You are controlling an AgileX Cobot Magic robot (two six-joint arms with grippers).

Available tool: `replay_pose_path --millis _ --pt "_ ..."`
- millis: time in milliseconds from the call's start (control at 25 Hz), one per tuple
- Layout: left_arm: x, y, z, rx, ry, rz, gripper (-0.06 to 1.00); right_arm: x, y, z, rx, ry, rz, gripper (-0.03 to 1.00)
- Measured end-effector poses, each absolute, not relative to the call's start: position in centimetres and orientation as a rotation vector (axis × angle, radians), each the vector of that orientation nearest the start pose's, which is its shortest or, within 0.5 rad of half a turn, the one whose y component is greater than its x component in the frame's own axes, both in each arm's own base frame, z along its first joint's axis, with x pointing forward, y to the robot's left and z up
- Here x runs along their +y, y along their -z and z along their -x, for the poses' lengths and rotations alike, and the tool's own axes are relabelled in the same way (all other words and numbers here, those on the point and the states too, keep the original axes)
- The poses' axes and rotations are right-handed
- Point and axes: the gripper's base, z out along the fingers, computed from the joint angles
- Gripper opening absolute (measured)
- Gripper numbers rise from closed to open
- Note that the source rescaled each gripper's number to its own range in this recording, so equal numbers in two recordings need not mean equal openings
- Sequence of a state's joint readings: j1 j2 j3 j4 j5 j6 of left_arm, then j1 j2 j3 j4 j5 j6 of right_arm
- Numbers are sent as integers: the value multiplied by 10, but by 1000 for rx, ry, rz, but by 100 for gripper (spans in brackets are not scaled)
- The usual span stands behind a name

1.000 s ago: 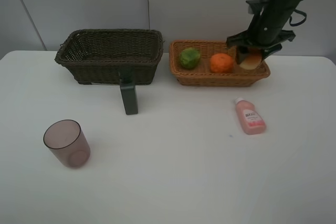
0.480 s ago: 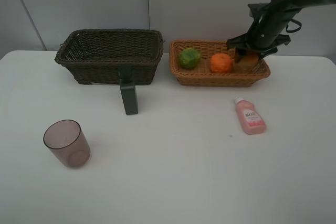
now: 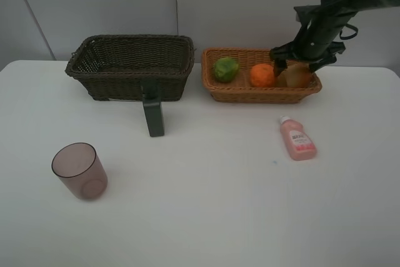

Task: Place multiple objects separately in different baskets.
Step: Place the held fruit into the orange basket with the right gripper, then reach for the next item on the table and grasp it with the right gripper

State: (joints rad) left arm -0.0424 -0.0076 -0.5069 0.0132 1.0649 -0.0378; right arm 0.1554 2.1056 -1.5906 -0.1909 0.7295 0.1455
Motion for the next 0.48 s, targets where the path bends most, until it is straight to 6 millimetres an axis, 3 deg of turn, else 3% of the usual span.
replay_pose_path --millis 240,400,480 --pt "1 -279 7 2034 35 -4 100 75 -206 -436 2694 117 211 100" --pt "1 -279 7 2034 35 -4 100 91 -229 -418 2720 121 261 99" --pt "1 -279 7 2034 35 -4 100 97 -230 -404 2765 134 293 99"
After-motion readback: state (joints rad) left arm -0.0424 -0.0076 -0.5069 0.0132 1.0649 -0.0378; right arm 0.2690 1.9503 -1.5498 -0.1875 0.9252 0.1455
